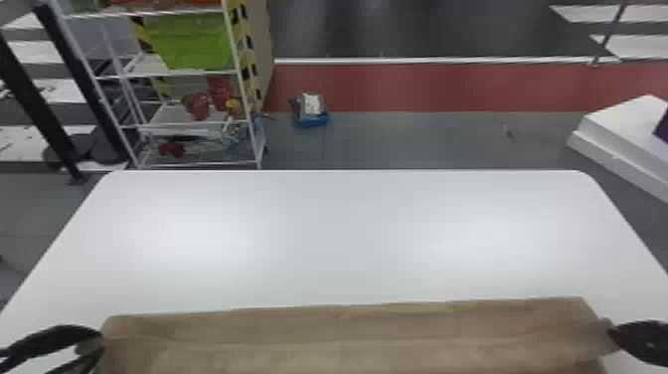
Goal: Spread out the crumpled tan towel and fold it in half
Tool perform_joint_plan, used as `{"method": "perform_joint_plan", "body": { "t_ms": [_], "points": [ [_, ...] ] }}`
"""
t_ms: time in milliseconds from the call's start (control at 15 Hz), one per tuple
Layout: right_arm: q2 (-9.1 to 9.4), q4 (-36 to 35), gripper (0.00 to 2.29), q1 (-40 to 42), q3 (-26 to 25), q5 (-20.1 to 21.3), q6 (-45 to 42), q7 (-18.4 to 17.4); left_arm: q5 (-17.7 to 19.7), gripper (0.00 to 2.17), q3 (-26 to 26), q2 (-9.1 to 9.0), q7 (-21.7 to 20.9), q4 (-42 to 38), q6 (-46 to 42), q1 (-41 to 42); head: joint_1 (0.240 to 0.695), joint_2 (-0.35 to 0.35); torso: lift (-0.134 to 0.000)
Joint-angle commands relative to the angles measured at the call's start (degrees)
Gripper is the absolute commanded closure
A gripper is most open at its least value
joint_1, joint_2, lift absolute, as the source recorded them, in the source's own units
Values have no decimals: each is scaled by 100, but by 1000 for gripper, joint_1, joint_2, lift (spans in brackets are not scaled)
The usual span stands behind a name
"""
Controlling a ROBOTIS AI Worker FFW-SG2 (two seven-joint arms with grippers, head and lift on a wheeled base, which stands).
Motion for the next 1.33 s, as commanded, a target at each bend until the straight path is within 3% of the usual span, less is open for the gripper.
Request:
{"method": "perform_joint_plan", "body": {
  "t_ms": [0,333,467,533,600,800,933,1067,1267],
  "points": [
    [22,30,1426,175,4,111,-528,19,-88,856,0,9,67,125,-216,0,695,46,-124],
    [22,382,1426,377,-92,480,-1846,19,-159,853,61,97,120,362,-620,0,695,49,-124],
    [13,584,1420,298,-110,665,-2057,19,-299,522,114,106,120,389,-620,0,695,42,-124],
    [4,619,1261,298,-136,665,-2163,19,-352,502,132,106,129,389,-638,0,695,32,-124],
    [4,619,947,316,-154,647,-2180,19,-352,350,158,106,138,415,-620,0,695,27,-124],
    [13,619,458,386,-180,568,-2268,19,-352,134,193,106,252,441,-620,0,695,27,-124],
    [39,575,225,483,-215,498,-2532,19,-352,124,246,106,261,450,-620,0,695,35,-124],
    [74,479,225,500,-391,-56,-2321,19,-352,124,308,106,287,450,-620,0,695,47,-124],
    [101,153,208,386,-646,-768,-1126,19,-343,130,466,106,217,441,-620,0,695,70,-124]
  ]
}}
